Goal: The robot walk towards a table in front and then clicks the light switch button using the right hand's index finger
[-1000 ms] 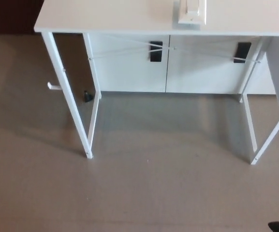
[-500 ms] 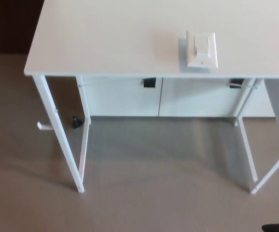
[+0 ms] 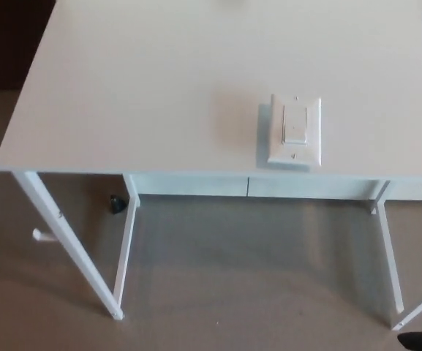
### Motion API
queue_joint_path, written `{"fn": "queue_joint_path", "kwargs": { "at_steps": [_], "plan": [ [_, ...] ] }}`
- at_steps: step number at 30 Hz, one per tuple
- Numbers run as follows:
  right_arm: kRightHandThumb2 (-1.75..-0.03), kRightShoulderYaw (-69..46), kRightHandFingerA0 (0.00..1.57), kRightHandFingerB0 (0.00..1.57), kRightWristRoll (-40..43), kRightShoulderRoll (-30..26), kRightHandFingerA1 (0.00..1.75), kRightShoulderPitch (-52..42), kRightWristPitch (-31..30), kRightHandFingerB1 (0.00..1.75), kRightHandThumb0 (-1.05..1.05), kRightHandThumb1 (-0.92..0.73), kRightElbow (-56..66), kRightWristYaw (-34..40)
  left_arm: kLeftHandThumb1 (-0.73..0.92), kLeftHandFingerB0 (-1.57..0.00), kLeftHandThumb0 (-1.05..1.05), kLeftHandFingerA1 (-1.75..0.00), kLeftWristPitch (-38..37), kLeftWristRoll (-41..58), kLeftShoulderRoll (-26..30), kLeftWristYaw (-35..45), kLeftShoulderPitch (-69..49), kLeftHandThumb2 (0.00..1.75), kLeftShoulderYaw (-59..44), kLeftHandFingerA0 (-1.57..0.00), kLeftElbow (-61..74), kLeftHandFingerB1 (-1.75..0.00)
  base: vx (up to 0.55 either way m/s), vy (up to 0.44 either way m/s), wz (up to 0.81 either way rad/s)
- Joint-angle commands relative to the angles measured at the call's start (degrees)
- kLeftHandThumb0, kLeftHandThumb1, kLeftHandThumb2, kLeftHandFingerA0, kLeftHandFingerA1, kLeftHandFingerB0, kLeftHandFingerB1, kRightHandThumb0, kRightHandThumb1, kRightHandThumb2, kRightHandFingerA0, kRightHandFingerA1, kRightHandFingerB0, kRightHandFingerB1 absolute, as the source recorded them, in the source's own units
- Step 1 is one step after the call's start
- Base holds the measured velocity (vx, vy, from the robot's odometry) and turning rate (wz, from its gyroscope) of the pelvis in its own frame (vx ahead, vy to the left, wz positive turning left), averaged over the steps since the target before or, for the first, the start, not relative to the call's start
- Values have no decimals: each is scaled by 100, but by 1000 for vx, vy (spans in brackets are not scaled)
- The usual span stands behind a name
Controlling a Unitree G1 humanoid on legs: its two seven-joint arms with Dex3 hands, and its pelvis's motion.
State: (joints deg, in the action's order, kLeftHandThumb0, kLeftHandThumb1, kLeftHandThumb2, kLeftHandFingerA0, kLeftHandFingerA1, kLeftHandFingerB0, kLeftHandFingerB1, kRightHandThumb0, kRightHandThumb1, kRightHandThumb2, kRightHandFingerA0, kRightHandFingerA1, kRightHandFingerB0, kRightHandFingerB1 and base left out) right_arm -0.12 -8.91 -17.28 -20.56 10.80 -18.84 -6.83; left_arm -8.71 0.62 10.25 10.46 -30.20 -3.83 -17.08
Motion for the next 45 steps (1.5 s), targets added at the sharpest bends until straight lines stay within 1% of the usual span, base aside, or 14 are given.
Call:
{"fn": "queue_joint_path", "kwargs": {
  "at_steps": [1,9,10,16,17,20,23,24,25,34,35,36,42,45],
  "plan": [
    [-57,43,62,49,-49,-72,55,-63,-9,51,-27,-61,54,-44,62,-43,-19,-44,-133,-130,55,-124,-45,58,-13,-52,-26,-36,112,147,-14],
    [-57,101,63,51,-58,-79,56,-12,-72,52,-29,-61,66,-29,55,-41,-26,-50,-296,-190,113,-161,26,66,22,-50,-139,-42,212,207,-7],
    [-57,118,62,51,-69,-96,56,-20,23,52,-28,-61,20,-32,62,-43,-19,-45,-297,-164,116,-142,17,58,16,-53,-155,-37,82,52,8],
    [-57,165,63,51,-132,-122,56,-50,-26,51,-29,-61,83,-13,56,-41,-25,-49,-208,-114,87,-142,-18,66,11,-50,-94,-42,24,-38,4],
    [-57,161,64,51,-117,-116,56,-48,0,51,-29,-61,69,-15,63,-43,-18,-45,-231,-112,91,-131,-23,58,14,-53,-97,-37,9,-149,6],
    [-57,171,63,52,-124,-125,56,-6,75,52,-28,-60,-41,-14,56,-42,-25,-50,-358,-160,114,-135,-20,66,34,-50,-148,-42,122,-115,-6],
    [-57,196,63,52,-128,-137,55,47,55,51,-29,-61,-83,-9,62,-44,-19,-46,-309,-176,126,-148,-7,58,46,-54,-104,-37,95,-84,-6],
    [-57,219,63,52,-169,-158,55,41,29,51,-30,-61,-43,-8,56,-41,-25,-50,-299,-164,115,-154,3,66,40,-51,-120,-42,0,0,0],
    [-57,221,63,51,-165,-159,54,38,23,51,-29,-61,-39,-13,62,-43,-18,-46,-314,-171,114,-158,7,58,40,-54,-133,-37,0,0,0],
    [-57,254,63,52,-189,-164,55,101,32,51,-30,-61,-104,-35,62,-45,-19,-46,-374,-245,151,-170,21,58,52,-56,-155,-37,15,131,-7],
    [-57,262,63,52,-199,-173,55,98,24,51,-30,-61,-88,-41,55,-43,-26,-51,-361,-237,135,-191,17,66,49,-54,-149,-43,1,280,29],
    [-57,267,63,52,-206,-178,55,84,-5,51,-29,-61,-44,-50,62,-46,-19,-46,-348,-234,124,-207,10,58,48,-58,-135,-38,-20,165,12],
    [-57,288,62,52,-191,-176,54,93,-75,51,-29,-60,-18,-88,62,-47,-18,-47,-422,-262,145,-221,26,58,60,-60,-192,-38,23,8,6],
    [-57,321,63,53,-259,-191,54,102,-91,51,-31,-61,-34,-57,55,-44,-26,-53,-460,-252,137,-224,43,67,57,-57,-236,-44,-30,-86,6]
  ]
}}
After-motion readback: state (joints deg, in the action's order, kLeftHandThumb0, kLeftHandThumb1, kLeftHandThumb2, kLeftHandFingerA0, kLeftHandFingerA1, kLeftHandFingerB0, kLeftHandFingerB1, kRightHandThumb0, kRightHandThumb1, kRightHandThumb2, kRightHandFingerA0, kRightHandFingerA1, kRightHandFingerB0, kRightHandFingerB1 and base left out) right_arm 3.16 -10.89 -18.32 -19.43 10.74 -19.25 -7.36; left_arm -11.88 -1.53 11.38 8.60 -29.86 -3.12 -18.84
